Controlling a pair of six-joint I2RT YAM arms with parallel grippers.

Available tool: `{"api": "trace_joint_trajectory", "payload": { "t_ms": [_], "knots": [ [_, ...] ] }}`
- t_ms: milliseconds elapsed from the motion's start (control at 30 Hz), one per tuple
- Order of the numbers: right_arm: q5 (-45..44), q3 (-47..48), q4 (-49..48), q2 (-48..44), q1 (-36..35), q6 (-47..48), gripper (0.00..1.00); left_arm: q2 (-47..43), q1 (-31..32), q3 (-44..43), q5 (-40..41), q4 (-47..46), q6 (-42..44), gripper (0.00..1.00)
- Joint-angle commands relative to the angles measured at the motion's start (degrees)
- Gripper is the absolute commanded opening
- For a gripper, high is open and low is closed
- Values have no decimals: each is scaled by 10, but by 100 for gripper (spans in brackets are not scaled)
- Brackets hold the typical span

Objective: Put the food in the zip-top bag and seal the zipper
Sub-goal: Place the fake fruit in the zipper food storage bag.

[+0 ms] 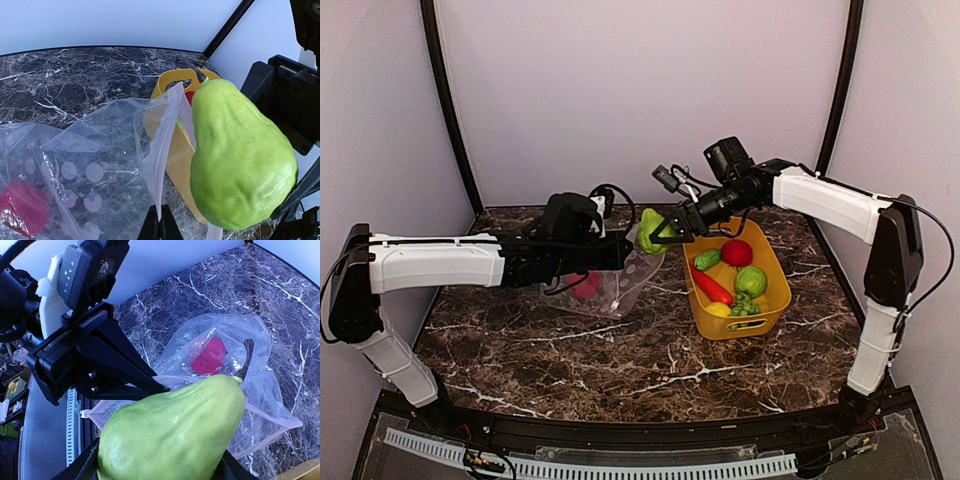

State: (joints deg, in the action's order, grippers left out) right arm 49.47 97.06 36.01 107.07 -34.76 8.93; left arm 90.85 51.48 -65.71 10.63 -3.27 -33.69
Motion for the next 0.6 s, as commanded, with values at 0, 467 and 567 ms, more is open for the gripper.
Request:
{"api": "trace_joint_trajectory", "payload": {
  "t_ms": [0, 467, 567],
  "knots": [
    [-25, 6, -25, 0, -17, -16, 49, -27, -4, -17, -10, -18, -17, 1],
    [-188, -18, -25, 12, -68, -8, 58, -42, -4, 31, -1, -102, -85, 1],
    [-189, -9, -17, 17, -76, -5, 70, -37, -4, 31, -3, -106, -87, 1]
  ]
}}
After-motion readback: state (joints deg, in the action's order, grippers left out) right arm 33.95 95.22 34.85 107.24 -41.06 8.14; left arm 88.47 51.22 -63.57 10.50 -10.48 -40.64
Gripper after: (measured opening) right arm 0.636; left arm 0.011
